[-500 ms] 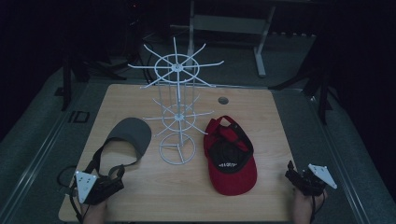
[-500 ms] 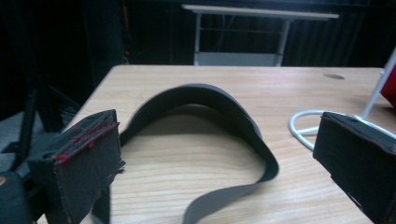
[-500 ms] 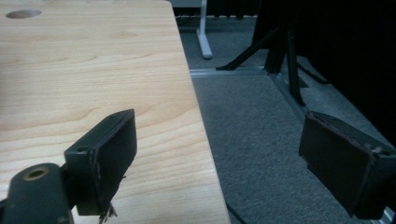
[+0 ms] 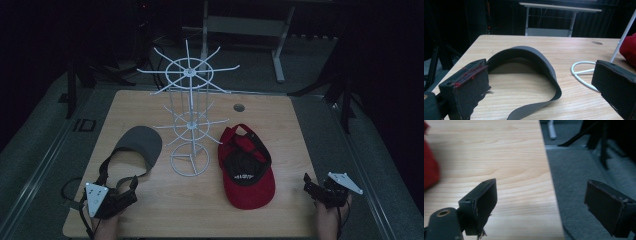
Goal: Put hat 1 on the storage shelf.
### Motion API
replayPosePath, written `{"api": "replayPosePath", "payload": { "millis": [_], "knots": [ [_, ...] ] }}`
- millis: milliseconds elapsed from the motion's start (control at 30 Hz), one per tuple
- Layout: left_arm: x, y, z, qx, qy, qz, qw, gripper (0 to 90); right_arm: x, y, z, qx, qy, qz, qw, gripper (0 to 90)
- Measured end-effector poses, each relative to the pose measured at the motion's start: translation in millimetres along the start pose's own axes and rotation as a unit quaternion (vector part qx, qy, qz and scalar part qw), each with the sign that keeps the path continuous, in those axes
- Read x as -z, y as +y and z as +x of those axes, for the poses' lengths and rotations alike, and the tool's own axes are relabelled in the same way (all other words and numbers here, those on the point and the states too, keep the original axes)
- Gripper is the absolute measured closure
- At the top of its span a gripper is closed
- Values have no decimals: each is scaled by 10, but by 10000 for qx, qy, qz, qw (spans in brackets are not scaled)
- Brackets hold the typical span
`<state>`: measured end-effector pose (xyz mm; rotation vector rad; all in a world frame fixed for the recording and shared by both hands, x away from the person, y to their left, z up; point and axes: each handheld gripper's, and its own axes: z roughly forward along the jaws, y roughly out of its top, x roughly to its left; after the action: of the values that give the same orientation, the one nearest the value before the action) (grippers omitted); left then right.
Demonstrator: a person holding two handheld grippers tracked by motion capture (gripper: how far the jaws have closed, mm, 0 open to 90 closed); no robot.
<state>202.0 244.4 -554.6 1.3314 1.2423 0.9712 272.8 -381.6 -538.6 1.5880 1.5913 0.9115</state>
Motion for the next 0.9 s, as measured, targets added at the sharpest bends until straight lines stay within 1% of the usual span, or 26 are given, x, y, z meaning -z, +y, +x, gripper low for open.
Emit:
{"api": "replayPosePath", "payload": {
  "millis": [67, 100, 167, 200, 233, 267, 300, 333, 367, 400, 433, 467, 500, 533, 567, 600, 633, 667, 700, 733, 767, 800, 867, 900],
  "knots": [
    [-5, 0, -12, -17, -90, 23, 10000, 15, 30, 44, 14, -10, 88, -6, 10000, 113],
    [-11, -5, -15, 28, -233, 39, 9997, 15, 44, 77, 26, 48, 174, -8, 9998, 113],
    [-10, -8, -20, 143, -428, -8, 9990, 15, 78, 147, 57, 175, 260, -81, 9995, 113],
    [-10, -7, -24, 157, -485, -12, 9987, 15, 90, 196, 78, 189, 390, -80, 9990, 113],
    [-7, -5, -31, 129, -500, -8, 9987, 15, 96, 225, 89, 195, 479, -80, 9986, 113],
    [-3, 0, -41, 147, -513, 6, 9986, 15, 104, 265, 112, 238, 564, -74, 9981, 113],
    [-3, 4, -41, 180, -553, 39, 9983, 15, 111, 313, 156, 394, 598, -66, 9974, 113],
    [-4, 10, -42, 206, -569, 156, 9980, 15, 112, 342, 181, 507, 649, -75, 9966, 114],
    [-9, 10, -45, 199, -555, 223, 9980, 15, 108, 386, 228, 725, 682, -68, 9950, 117],
    [-13, 10, -45, 217, -585, 279, 9977, 15, 100, 420, 274, 954, 588, 7, 9937, 120],
    [-17, 10, -44, 243, -644, 297, 9972, 15, 94, 443, 306, 1083, 567, 33, 9925, 120],
    [-16, 9, -47, 252, -664, 263, 9971, 15, 84, 483, 341, 1167, 722, 68, 9905, 119],
    [-17, 10, -54, 231, -728, 237, 9968, 15, 78, 505, 359, 1155, 806, 88, 9900, 119],
    [-17, 9, -64, 161, -726, 217, 9970, 15, 72, 535, 387, 1180, 849, 109, 9893, 119],
    [-18, 7, -79, 106, -704, 166, 9973, 15, 63, 567, 421, 1270, 903, 150, 9877, 119],
    [-17, 7, -89, 78, -749, 131, 9971, 15, 58, 598, 454, 1297, 952, 148, 9869, 119],
    [-22, 5, -104, 75, -828, 121, 9965, 15, 51, 631, 480, 1269, 1069, 134, 9861, 119],
    [-23, 3, -114, 56, -830, 121, 9965, 15, 31, 675, 514, 1248, 1209, 196, 9846, 119],
    [-24, 1, -124, 45, -846, 118, 9963, 15, 23, 699, 538, 1247, 1229, 201, 9843, 122],
    [-23, 3, -130, 43, -869, 135, 9961, 15, 10, 731, 572, 1252, 1282, 213, 9836, 139],
    [-24, 3, -134, 35, -849, 138, 9963, 15, -13, 770, 619, 1294, 1373, 278, 9817, 118],
    [-26, 3, -135, 37, -842, 148, 9963, 15, -26, 798, 652, 1307, 1454, 242, 9804, 120],
    [-26, 10, -125, 100, -858, 226, 9960, 15, -60, 858, 726, 1295, 1643, 223, 9776, 121],
    [-27, 16, -118, 140, -895, 289, 9955, 15, -74, 880, 758, 1319, 1691, 213, 9765, 120]
  ]
}}
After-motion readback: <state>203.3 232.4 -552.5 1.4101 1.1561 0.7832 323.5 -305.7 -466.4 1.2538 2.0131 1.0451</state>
